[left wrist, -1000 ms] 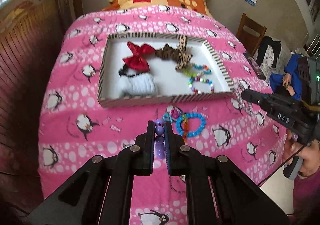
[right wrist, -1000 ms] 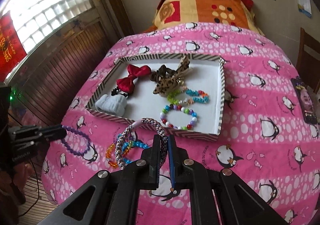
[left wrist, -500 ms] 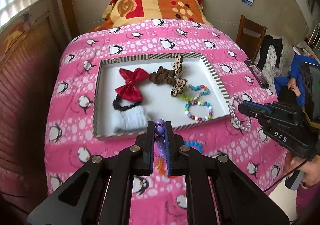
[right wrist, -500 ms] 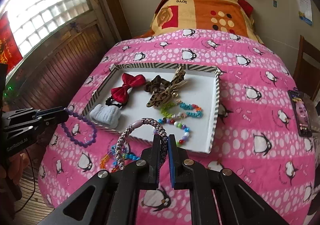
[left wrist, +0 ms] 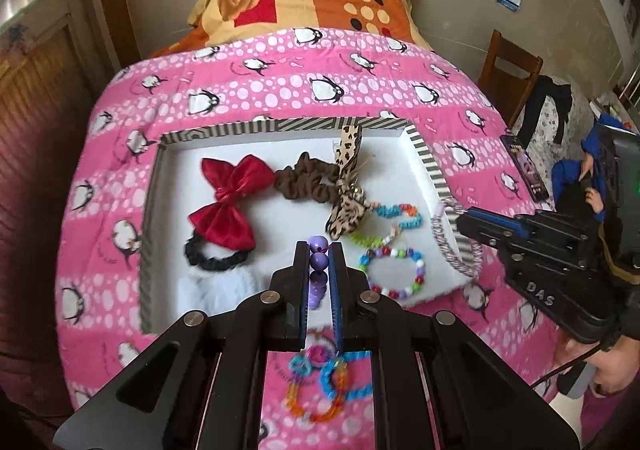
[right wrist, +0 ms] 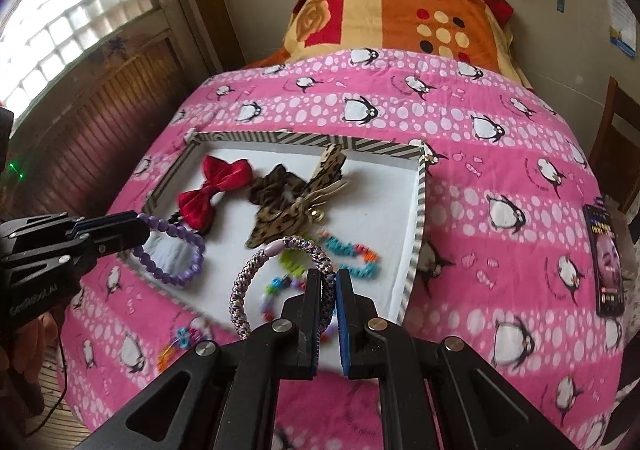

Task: Organize jewelry
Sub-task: 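Carry the purple bracelet and silver bangle over the box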

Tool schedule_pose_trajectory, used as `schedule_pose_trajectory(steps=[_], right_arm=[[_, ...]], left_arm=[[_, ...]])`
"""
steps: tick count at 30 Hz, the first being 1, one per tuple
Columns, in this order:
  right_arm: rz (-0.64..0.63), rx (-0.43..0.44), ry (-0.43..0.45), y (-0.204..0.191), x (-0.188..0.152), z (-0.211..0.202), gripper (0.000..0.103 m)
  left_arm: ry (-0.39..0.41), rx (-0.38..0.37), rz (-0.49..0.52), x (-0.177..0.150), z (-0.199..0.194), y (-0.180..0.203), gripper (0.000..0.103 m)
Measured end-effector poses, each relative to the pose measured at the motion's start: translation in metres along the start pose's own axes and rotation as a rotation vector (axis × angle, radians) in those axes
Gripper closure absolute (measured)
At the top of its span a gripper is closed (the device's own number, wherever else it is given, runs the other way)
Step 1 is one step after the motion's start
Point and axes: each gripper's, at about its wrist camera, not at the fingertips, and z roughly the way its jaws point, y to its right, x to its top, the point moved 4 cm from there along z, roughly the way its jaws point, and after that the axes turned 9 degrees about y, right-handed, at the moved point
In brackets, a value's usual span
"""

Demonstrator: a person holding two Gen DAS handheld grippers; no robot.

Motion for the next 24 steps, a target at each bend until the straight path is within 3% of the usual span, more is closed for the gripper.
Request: schedule_pose_trajectory(steps=[6,10,24], right_arm=[[-0.002,-0.018,-0.045,0.018,0.013,0.042,0.096],[-0.002,-0.033,-0.071,0.032,0.019,0.066,0.096],[-0.068,-0.068,-0.131,0.042,0.025,0.118,0.096]], left_arm=[[-0.049,-0.006,-0.057,0.004,0.037,-0.003,0.095],[-0.086,0.034,-0.086,-0.001,0.057,-0.016,0.095],[-0.126,0.133,-0.119,-0.016,0.082,-0.047,0.095]])
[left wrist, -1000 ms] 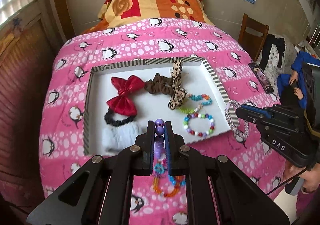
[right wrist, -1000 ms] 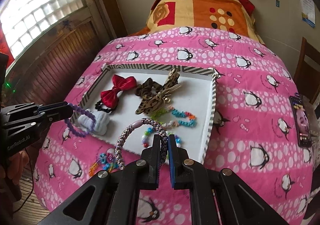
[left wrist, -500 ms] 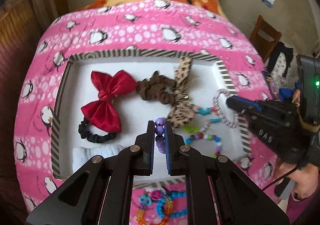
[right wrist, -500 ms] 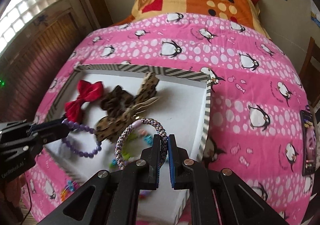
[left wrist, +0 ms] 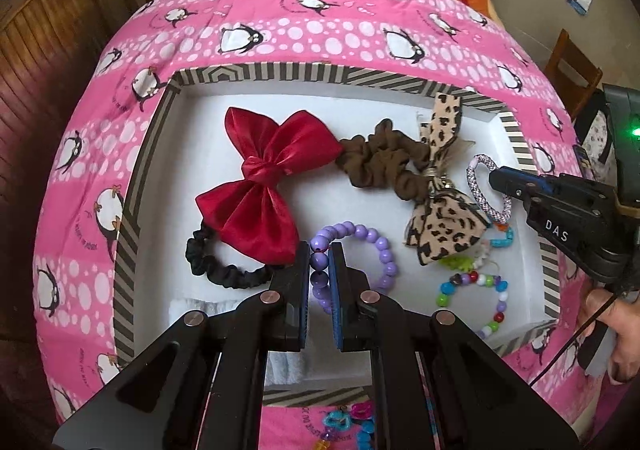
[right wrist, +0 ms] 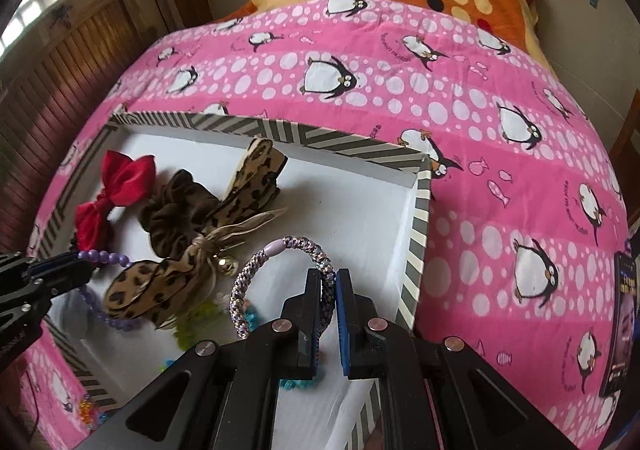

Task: Organize jewelry
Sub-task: 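Carry the purple bracelet and silver bangle over the box, then open both tools to drop the bracelets into the box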

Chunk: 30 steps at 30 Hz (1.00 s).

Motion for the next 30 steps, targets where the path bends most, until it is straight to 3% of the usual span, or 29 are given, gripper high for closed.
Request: schedule_pose_trajectory(steps=[7,14,16,18,30], right_arm=[[-0.04,-0.045,0.002,0.0,0.004,0.012,0.096],[-0.02,-0.024,0.0,0.002,0.004,0.007,0.092],[0.002,-0.018,0.012,0.004,0.003,0.0,0.079],[0.027,-0.002,0.033,0.004,0.002,-0.01,0.077],[0.08,0.07,0.135,-0.03,-0.02,-0.083,0.076]], left_arm=[[-0.024,0.001,-0.019,-0.003,0.014,0.003,0.095],[-0.012,0.005,-0.026,-0.001,0.01,0.002,0.093],[-0.002,0.01,-0.021,0.001,0.005,0.002,0.08],[0.017,0.004,-0.024,0.001,-0.004,0.002,0.066],[0.108,0.085,-0.01,-0.018,-0.052,-0.004,0.065]])
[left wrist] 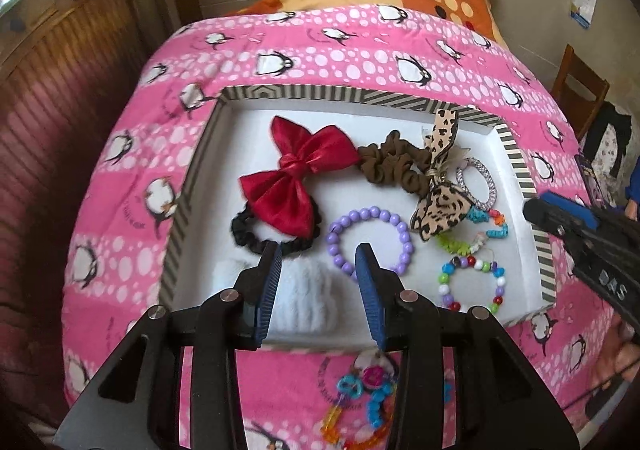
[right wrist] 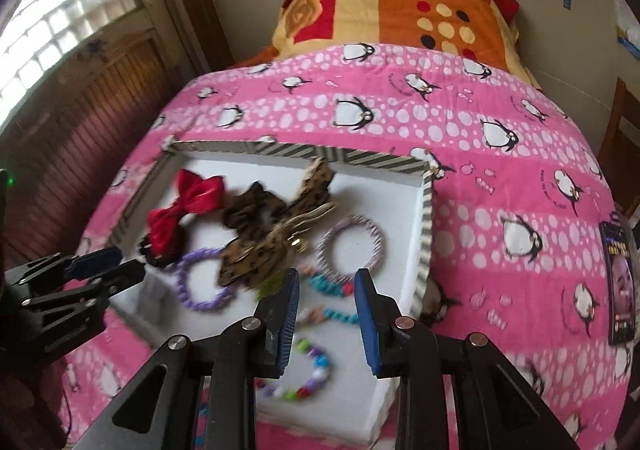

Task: Organize jewelry
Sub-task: 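Open both tools to drop the bracelets into the box, then move both tools back to the last bracelets beside the box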

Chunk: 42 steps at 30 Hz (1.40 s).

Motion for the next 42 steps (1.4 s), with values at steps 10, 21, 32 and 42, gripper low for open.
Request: schedule_pose_trajectory(steps=[10,21,32,42], right_arm=[[-0.043,0.064,-0.026,-0.043,-0.05,-0.048,0.076],[-0.084,0.082,-0.103,-0.078,-0.121,-0.044,0.064],[-0.098,0.01,-0.123,-0.081,-0.13,0.002,0.068],[-0.066,-0.002,-0.15,-0.056,-0.135,-0.005,0.069]], left_arm=[[-0.013,-0.035,-0.067,-0.039,-0.039,-0.032,0.061],[-0.054,-0.058,-0.108,-0.099,-0.07,-0.062,0.056],[-0.1,-0.07,-0.102,-0.122,-0.066,-0.054,0.056],[-0.132,-0.111,-0.068,-0.117,-0.038,-0.022,0.055]])
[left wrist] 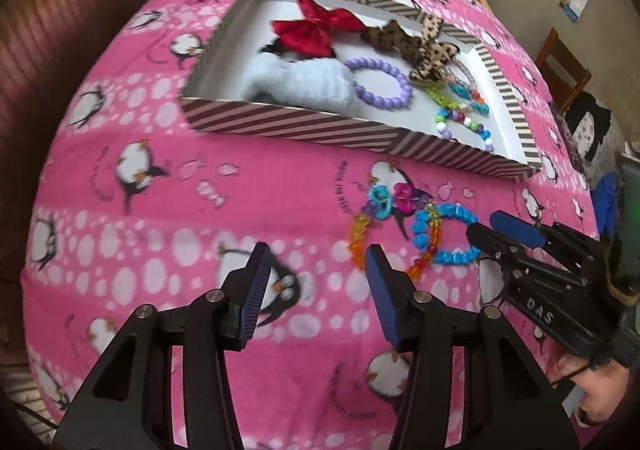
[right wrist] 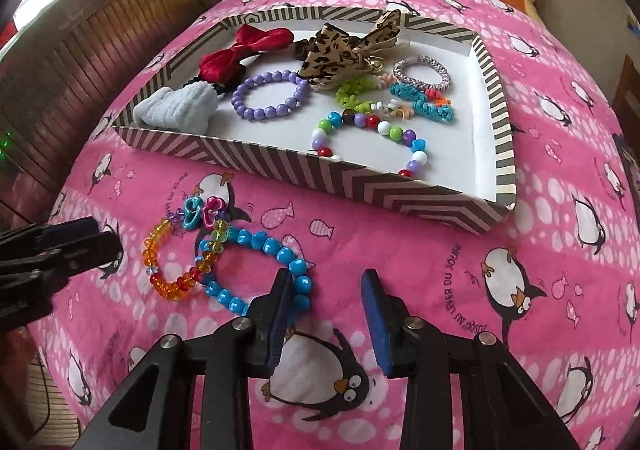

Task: Organize jewelry
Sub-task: 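Move both tools back to the last bracelets beside the box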

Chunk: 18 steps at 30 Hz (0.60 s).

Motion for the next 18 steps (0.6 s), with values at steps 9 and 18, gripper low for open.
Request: schedule_pose_trajectory(steps=[9,18], right_arm=[[-0.014,0.026,0.021,-0.002,0.001,0.001,0.069],[-0.028,0.059,0.05,-0.001,0.003,-0.013,0.095]], left_arm=[[-0.009,0.006,0.033,0.001,0.029,0.016,0.055],[0.0,-0.036,0.021,0.005,0.022,0.006,0.095]])
